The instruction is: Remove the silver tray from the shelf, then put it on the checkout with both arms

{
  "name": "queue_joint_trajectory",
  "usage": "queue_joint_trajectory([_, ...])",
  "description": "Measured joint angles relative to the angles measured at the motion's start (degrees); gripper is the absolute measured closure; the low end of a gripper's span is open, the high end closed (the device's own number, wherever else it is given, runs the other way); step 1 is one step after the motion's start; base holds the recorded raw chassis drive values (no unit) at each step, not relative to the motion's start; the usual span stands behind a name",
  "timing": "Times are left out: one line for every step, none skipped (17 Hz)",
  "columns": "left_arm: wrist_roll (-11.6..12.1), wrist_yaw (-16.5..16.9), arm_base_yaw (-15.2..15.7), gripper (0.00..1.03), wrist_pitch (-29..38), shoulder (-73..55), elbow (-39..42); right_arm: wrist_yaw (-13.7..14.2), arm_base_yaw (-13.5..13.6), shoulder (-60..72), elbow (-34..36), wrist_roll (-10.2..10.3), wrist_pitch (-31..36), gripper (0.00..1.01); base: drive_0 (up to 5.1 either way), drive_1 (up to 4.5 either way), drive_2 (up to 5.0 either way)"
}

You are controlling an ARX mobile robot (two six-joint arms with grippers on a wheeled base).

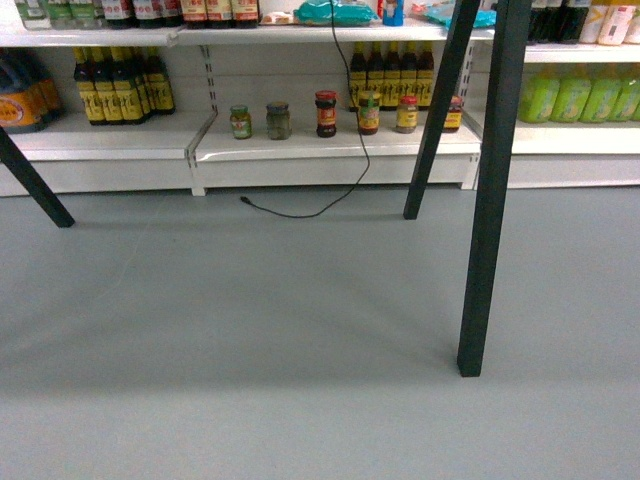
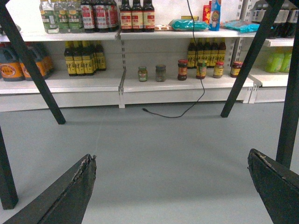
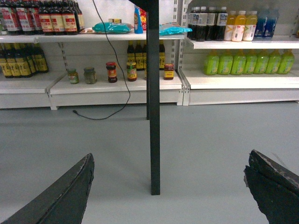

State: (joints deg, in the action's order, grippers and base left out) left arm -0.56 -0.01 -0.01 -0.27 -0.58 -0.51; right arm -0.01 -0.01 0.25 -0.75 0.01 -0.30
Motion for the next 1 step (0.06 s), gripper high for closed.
queue_joint_trajectory([0.0,0.0,0.0,0.05,0.0,0.0,0.0,0.0,0.0,0.0,0.0,0.0,0.0,0.03,0.0,0.00,0.0])
